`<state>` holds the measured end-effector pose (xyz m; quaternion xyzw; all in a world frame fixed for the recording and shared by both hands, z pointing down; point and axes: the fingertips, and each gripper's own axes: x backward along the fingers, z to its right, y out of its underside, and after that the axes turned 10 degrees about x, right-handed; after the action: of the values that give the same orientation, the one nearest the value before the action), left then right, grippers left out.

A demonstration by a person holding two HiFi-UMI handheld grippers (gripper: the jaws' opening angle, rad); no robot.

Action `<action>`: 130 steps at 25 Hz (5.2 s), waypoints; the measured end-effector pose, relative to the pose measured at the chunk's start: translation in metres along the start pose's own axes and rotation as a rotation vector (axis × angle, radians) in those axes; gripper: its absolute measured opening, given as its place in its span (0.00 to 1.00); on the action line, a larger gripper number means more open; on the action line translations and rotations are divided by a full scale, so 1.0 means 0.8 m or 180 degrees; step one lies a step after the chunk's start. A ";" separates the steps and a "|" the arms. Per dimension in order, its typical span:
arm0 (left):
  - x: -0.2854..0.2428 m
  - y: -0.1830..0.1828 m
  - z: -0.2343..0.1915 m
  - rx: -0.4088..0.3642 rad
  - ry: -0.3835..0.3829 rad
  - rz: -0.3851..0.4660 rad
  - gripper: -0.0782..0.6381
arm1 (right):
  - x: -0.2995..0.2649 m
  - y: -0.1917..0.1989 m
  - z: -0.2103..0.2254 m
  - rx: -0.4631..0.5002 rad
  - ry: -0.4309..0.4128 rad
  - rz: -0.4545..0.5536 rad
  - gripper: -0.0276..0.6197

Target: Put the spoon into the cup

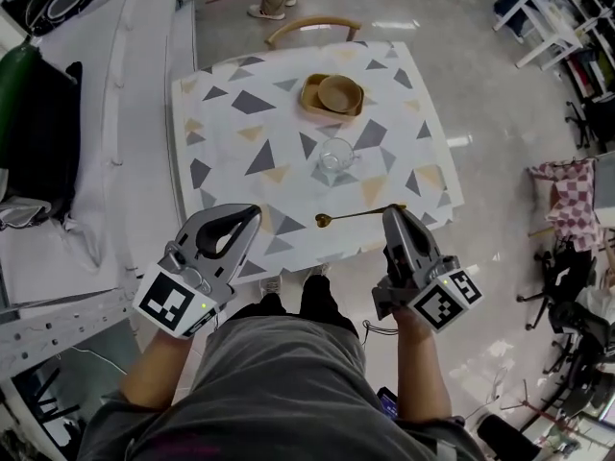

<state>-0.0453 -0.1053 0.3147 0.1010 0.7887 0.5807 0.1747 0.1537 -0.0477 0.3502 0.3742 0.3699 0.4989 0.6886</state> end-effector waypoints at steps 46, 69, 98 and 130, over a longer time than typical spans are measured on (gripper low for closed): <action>-0.113 0.070 -0.065 0.0434 -0.0999 -0.0475 0.13 | -0.205 0.047 0.191 -0.0052 -0.0519 -0.0799 0.08; -0.108 0.098 -0.076 0.0601 -0.0990 -0.0549 0.13 | -0.224 0.096 0.190 0.0131 -0.0466 -0.0981 0.08; -0.098 0.078 -0.080 0.0495 -0.0961 -0.0356 0.13 | -0.230 0.105 0.183 0.0106 -0.0321 -0.1074 0.08; -0.070 0.022 -0.056 0.0223 -0.0596 -0.0047 0.13 | -0.161 0.037 0.151 0.0240 0.0028 -0.0681 0.17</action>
<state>-0.0120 -0.1594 0.3520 0.1551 0.7895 0.5395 0.2483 0.2190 -0.1831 0.4479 0.3561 0.4293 0.4100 0.7217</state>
